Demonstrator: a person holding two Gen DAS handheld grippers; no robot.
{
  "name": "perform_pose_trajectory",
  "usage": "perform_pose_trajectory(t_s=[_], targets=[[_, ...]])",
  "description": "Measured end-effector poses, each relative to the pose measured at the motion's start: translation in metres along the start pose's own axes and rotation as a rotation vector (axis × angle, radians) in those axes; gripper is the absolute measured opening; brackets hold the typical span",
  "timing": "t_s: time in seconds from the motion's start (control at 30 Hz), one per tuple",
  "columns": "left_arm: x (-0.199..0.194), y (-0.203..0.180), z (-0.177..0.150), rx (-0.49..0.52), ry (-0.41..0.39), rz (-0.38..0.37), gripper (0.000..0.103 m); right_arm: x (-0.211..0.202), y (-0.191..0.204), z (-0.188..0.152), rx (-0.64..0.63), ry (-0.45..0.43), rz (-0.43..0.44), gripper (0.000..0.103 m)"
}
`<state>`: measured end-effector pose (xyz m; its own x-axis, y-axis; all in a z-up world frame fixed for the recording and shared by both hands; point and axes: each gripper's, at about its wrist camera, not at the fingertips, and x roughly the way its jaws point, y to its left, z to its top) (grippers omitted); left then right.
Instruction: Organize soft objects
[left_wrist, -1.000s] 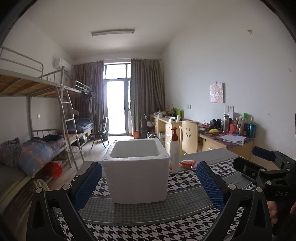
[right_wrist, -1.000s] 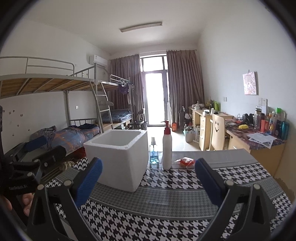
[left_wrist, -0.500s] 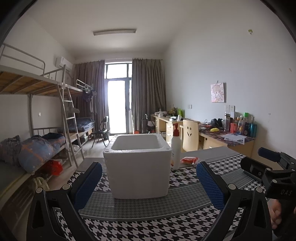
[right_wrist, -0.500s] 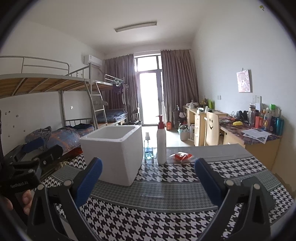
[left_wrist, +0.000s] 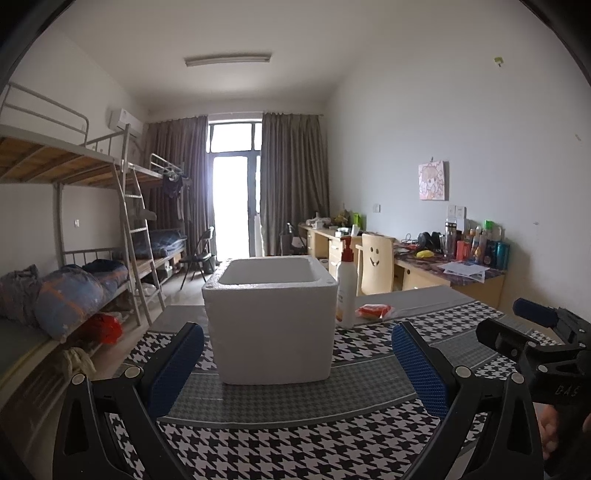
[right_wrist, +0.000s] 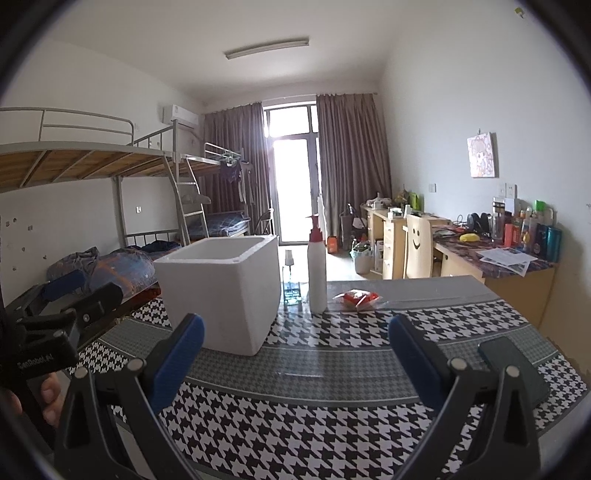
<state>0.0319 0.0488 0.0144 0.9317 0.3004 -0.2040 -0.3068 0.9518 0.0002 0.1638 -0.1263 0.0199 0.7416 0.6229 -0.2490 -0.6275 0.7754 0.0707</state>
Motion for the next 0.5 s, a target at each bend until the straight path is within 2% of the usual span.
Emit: perform_pose_trajectory(t_s=[0.5], targets=[[-0.007,-0.002,-0.004,-0.011,0.006,0.004,0.102,-0.012,0.007,-0.006,-0.006,-0.003,0.003,0.101]])
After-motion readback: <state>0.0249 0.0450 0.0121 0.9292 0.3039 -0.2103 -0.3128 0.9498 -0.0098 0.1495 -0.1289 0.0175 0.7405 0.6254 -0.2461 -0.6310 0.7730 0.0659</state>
